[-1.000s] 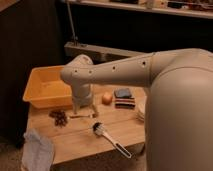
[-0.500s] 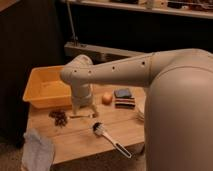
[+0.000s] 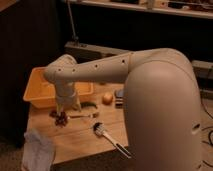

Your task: Wipe table surface with towel

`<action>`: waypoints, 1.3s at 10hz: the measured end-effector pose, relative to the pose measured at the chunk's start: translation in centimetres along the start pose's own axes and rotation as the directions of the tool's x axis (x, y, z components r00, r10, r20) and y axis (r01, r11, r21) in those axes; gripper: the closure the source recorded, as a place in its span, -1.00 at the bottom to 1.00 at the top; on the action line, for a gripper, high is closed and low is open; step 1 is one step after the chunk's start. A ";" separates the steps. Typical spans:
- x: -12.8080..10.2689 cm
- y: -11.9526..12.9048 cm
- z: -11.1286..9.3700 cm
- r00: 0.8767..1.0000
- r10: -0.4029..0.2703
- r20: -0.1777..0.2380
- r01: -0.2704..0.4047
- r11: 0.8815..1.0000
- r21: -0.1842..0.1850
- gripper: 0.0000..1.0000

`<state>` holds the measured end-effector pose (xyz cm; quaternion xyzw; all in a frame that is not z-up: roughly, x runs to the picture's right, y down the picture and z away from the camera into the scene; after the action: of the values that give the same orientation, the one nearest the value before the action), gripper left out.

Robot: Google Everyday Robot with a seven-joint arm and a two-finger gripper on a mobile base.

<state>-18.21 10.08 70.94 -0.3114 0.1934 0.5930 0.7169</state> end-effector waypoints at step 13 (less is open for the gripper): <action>10.1 15.8 2.6 0.813 -0.565 0.137 0.581 0.804 -0.129 -0.30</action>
<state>-31.57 20.81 62.85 -0.3858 0.0073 0.3764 0.8423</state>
